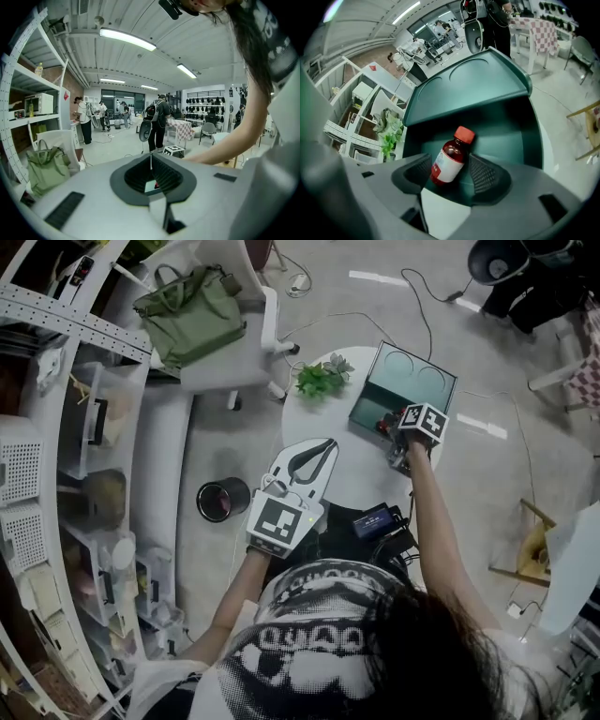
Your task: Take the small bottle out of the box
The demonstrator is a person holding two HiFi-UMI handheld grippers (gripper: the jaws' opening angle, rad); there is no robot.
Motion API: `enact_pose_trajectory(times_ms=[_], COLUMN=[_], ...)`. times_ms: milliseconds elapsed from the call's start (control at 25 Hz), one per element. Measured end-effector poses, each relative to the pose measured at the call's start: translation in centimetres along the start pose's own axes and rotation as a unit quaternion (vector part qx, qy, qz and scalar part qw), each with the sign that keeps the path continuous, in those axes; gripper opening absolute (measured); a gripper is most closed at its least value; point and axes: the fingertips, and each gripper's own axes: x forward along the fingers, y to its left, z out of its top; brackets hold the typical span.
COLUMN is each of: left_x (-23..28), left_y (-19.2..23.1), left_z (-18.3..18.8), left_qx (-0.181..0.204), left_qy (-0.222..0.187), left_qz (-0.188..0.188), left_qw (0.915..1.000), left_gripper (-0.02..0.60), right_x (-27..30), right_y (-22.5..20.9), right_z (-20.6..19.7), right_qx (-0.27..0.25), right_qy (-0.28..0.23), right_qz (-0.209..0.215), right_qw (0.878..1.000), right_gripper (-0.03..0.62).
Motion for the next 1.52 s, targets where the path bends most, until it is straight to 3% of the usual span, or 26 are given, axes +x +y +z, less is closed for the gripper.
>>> enact_pose_trajectory(times_ms=[440, 640, 840, 1000, 1280, 1520], left_x=[-0.6, -1.2, -1.8, -2.4, -4.3, -6.1], left_y=[1.5, 1.9, 1.9, 2.1, 2.5, 2.6], left_z=[-1.7, -2.5, -3.5, -3.8, -4.4, -5.4], left_qx=[-0.021, -0.038, -0.052, -0.051, -0.053, -0.061], left_qy=[0.021, 0.023, 0.031, 0.030, 0.032, 0.039], left_qz=[0.046, 0.060, 0.065, 0.073, 0.081, 0.082], left_qw=[0.9985, 0.9972, 0.9960, 0.9956, 0.9948, 0.9941], left_gripper=[0.015, 0.015, 0.015, 0.015, 0.015, 0.015], right_x=[2.4, 3.2, 3.4, 3.1, 1.5, -1.0], right_y=[0.1, 0.1, 0.1, 0.6, 1.6, 4.6], right_z=[0.4, -0.7, -0.8, -0.8, -0.1, 0.6], right_qx=[-0.052, -0.090, -0.116, -0.138, -0.132, -0.170], right_qy=[0.051, 0.103, 0.106, 0.090, 0.029, -0.011], right_qz=[-0.062, -0.085, -0.098, -0.088, -0.033, 0.023], right_qw=[0.995, 0.987, 0.983, 0.982, 0.990, 0.985], right_gripper=[0.258, 0.259, 0.242, 0.222, 0.222, 0.221])
